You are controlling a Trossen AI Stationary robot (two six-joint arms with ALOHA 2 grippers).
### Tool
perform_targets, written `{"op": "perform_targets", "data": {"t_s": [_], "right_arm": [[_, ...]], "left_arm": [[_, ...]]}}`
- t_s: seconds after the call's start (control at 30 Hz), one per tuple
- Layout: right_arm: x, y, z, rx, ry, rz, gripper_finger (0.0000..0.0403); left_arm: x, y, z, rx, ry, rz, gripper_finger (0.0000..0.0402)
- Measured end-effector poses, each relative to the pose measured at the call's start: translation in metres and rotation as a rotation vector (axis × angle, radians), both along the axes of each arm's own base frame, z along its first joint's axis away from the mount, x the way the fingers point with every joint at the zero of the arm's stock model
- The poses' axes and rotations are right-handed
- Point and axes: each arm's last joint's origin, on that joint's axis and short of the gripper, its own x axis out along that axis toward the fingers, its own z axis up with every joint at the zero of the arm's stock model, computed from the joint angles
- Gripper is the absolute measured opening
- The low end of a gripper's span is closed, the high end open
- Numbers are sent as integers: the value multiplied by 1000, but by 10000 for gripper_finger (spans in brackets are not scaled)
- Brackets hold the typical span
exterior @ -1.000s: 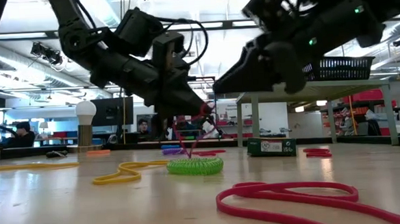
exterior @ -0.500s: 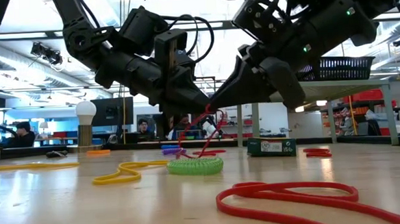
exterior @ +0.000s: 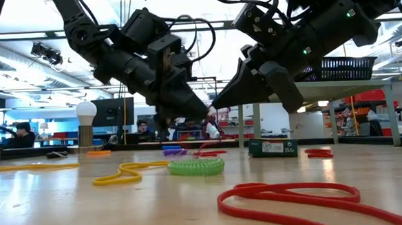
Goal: Pick & Place Office Desk Supplies
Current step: Put the red rubber band into the top right black bin on the shelf
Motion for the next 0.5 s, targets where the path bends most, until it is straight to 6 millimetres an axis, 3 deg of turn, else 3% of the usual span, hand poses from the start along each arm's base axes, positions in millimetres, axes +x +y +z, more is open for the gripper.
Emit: {"op": "perform_targets", "data": {"t_s": [0.27,0.37,0.5], "right_arm": [[0,0,0,10,-2,-4,4],[0,0,0,15,-3,-8,4],[-1,0,4,39,-19,-18,5]], "left_arm": [[-17,11,17,272,83,27,117],[-24,12,17,382,106,19,118],[-36,11,3,401,22,9,98]]}}
